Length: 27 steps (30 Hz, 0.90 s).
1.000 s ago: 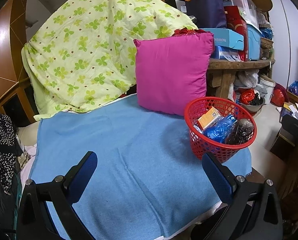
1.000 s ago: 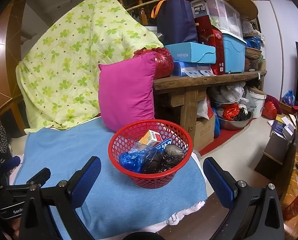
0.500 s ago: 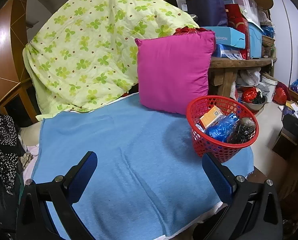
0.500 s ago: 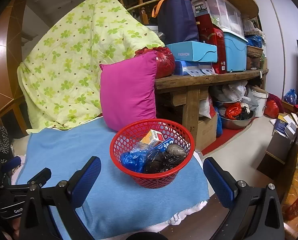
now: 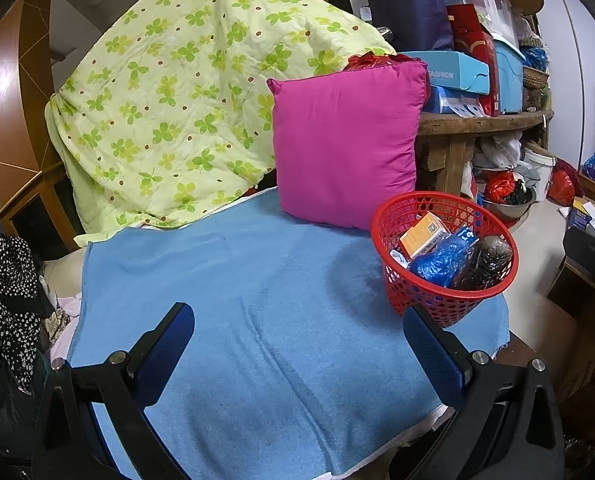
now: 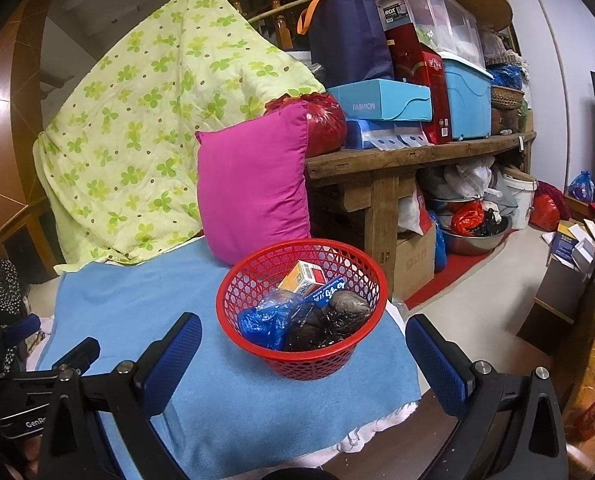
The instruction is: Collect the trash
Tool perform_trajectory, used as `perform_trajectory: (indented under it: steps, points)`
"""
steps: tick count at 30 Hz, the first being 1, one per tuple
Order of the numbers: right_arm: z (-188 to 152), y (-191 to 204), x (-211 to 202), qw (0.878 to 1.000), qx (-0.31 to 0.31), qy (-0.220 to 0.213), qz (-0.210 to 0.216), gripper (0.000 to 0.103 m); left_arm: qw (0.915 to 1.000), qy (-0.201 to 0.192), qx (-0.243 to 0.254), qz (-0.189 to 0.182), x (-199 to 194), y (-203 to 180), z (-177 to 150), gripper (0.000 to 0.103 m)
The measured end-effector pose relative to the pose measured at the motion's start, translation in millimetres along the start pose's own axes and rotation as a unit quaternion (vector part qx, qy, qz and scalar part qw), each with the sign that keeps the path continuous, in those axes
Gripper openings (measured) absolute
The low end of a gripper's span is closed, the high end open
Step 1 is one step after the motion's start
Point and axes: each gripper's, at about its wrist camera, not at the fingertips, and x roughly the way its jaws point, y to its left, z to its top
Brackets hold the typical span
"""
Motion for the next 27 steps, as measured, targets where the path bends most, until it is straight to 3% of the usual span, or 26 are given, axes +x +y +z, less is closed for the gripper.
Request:
perform_trajectory:
  steps: [15, 27]
  points:
    - [4.6, -0.6, 4.7, 1.0, 0.001, -0.001, 0.0, 0.103, 0.9999, -0.004, 0.009, -0.004, 0.1, -6.8, 9.2, 0.103]
    - [11.9, 2.0, 8.4, 1.0, -0.008, -0.002, -0.014, 0.103, 0.9993, -0.017, 0.008, -0.033, -0.4, -8.6, 17.1, 0.103]
